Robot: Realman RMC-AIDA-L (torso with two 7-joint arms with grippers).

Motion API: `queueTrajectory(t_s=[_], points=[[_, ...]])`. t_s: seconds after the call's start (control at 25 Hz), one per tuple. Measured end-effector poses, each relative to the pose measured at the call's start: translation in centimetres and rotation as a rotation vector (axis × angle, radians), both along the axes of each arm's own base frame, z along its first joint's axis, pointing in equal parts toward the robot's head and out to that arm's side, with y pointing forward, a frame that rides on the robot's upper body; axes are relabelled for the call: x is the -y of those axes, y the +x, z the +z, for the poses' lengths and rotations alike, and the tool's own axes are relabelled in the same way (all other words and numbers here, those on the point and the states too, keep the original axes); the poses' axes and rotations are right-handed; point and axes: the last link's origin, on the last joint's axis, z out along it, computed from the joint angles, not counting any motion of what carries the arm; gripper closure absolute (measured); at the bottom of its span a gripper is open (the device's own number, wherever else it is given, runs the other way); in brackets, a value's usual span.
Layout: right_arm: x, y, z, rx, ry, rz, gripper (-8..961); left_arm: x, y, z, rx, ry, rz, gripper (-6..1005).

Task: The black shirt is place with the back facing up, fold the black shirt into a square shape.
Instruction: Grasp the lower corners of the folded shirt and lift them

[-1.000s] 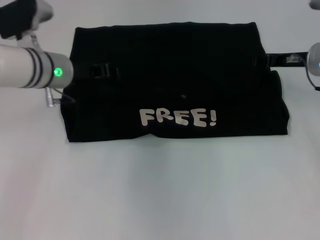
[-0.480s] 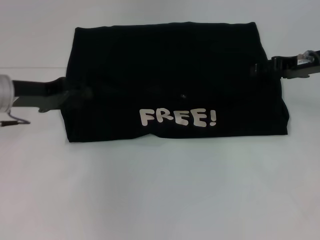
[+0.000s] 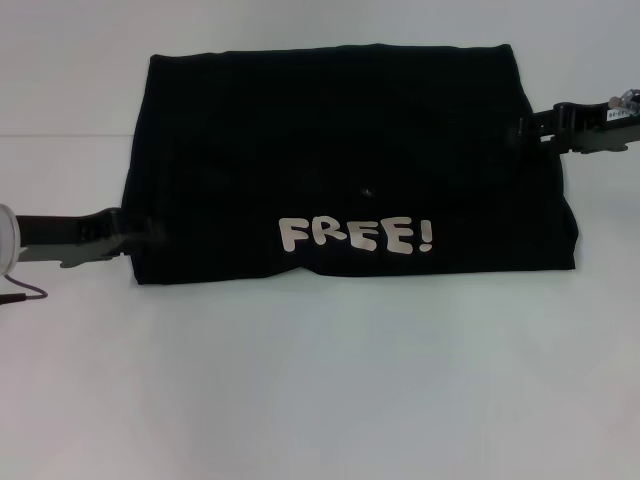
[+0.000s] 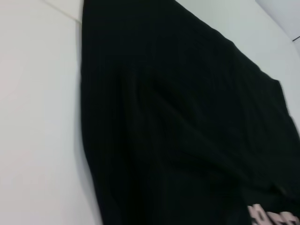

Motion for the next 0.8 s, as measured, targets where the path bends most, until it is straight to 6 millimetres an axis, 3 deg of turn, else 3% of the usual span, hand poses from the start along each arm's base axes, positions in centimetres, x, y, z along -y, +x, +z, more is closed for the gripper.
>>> queueTrajectory(t_s=[0.36, 0.8], points=[[0.0, 0.1, 0.0, 0.000, 0.002, -0.004, 183, -0.8, -1.5, -1.1, -0.150, 0.052, -0.050, 564], [0.0, 0.3, 0.0, 0.001, 0.007, -0.008, 184, -0.1, -1.8, -2.6, -0.146, 0.017, -0.041, 576]])
